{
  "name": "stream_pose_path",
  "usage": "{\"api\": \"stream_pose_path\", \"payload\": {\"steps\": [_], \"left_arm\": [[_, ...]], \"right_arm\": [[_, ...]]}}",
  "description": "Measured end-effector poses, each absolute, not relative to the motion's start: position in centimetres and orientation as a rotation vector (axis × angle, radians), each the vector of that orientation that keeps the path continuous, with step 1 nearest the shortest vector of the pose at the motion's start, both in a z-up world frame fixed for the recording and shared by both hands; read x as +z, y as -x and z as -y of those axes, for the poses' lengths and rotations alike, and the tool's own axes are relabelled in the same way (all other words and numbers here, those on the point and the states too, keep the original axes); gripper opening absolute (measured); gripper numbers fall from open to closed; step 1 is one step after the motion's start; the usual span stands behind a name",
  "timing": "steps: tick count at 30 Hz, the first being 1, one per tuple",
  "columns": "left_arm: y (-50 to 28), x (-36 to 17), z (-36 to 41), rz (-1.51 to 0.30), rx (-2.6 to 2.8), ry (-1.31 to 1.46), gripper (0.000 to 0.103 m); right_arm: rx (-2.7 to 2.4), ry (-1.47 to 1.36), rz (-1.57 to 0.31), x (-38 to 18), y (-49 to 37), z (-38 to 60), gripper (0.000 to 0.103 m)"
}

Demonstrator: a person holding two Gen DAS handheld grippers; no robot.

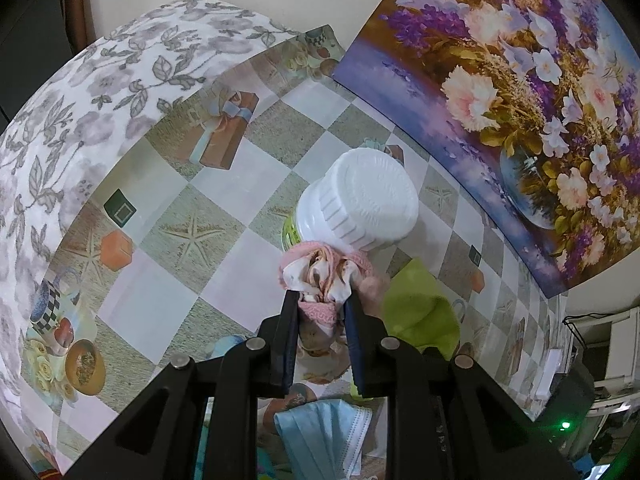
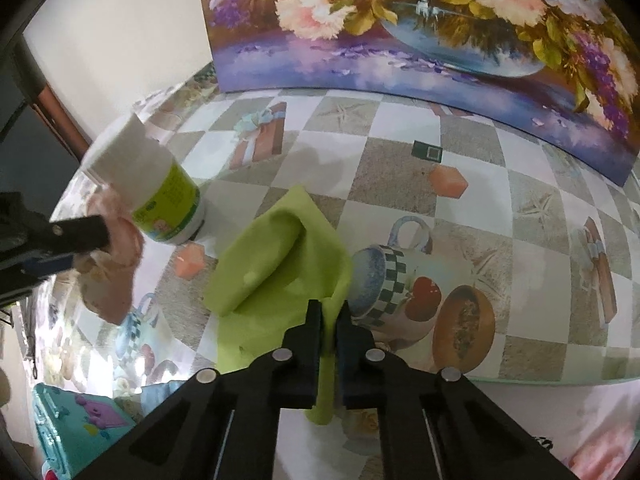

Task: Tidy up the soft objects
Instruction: 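Lift the scrunchie with the left tool while the right tool grasps the lime-green cloth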

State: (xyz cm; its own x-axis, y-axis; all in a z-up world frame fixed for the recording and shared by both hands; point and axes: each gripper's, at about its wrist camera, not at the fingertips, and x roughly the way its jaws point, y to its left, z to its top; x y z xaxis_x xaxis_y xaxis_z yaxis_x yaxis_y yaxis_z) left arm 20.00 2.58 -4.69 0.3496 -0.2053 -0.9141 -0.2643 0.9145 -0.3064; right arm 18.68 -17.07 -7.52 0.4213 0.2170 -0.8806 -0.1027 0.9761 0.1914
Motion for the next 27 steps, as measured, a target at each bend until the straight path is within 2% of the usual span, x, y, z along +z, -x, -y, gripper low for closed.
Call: {"api": "stream_pose_path", "payload": {"steps": [9,17,23,25,27], "left_arm": [[-20.0,-3.7,-2.7,-1.197,0.021,0.457,0.023],[-19.4,-0.8,-2.7,-1.128,-0.010,0.463,0.022],[-18.6,2.2,-2.7,-1.056,-0.044,0.466,0.020],[-18.3,3.0,-2.7,-1.040,-0.059,0.469,0.015],[-18.2,3.6,-2.6,-1.028,-0.077,0.470,0.014]], "right_arm": [[0.262,-0.184,-1.053,-4.9,-18.1,17.4,0.003],[0.337,-0.285,-0.964,-1.4,-17.2,18.1,0.003],[0.377,-0.320,-0.857,2.9,-16.0,19.0,0.003],[0.384,-0.328,-0.826,4.2,-15.6,19.3,0.003],[0.379,-0.323,-0.793,5.5,-15.0,19.6,0.003]]}}
